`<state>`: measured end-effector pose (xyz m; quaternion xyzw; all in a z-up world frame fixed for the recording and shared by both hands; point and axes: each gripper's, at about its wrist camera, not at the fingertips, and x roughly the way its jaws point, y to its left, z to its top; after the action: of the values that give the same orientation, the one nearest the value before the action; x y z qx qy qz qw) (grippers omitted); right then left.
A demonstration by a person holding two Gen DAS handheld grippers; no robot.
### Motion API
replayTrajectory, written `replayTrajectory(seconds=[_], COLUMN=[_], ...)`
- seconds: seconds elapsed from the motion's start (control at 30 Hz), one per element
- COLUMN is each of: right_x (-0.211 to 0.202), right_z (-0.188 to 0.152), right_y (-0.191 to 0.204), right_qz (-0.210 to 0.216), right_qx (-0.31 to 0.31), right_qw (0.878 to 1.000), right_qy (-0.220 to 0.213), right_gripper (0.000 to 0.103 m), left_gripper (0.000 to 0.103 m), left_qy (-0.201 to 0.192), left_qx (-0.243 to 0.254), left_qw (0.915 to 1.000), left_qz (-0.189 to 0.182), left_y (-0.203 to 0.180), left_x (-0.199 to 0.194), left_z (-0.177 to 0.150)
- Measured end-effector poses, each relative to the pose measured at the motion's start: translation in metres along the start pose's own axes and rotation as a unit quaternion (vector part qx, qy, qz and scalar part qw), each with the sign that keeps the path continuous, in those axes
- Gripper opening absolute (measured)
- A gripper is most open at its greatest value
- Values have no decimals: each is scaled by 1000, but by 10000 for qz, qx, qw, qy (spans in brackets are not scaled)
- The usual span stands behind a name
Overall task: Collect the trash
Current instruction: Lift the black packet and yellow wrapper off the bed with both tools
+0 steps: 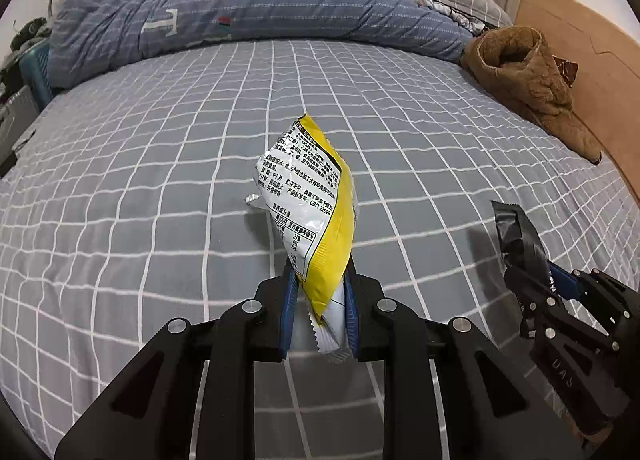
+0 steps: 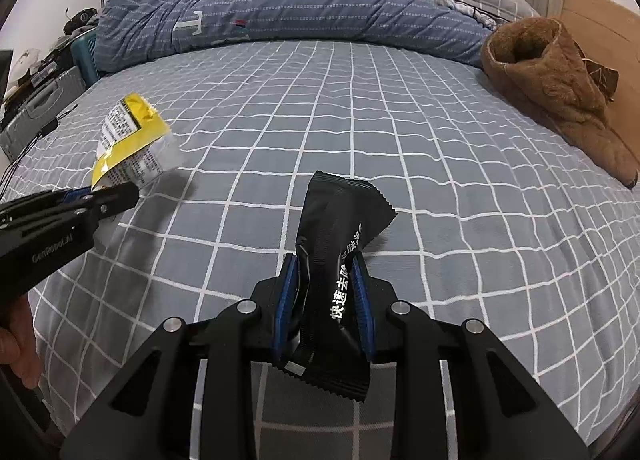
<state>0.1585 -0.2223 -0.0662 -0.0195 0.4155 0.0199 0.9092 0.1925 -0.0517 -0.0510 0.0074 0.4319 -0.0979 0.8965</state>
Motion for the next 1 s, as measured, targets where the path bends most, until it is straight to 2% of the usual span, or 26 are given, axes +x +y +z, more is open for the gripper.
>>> replayTrajectory(seconds=[0.33, 0.73, 1.0], right_x=[-27, -59, -81], right_z=[-12, -21, -35], right_y=[7, 16, 25], right_qz=[-94, 91, 35], right_qx=[-88, -53, -153], right_qw=[9998, 9997, 9995], right_qy=[-134, -234, -270], right_gripper=[27, 27, 27], left_gripper=[20, 20, 20], left_qy=[-36, -133, -149], left_qx=[-137, -103, -96], left_qw=[9999, 9996, 9996], left_qz=[-96, -211, -209], left_y=[-9, -17, -16], left_x=[-18, -53, -79], left_z=[-22, -45, -65])
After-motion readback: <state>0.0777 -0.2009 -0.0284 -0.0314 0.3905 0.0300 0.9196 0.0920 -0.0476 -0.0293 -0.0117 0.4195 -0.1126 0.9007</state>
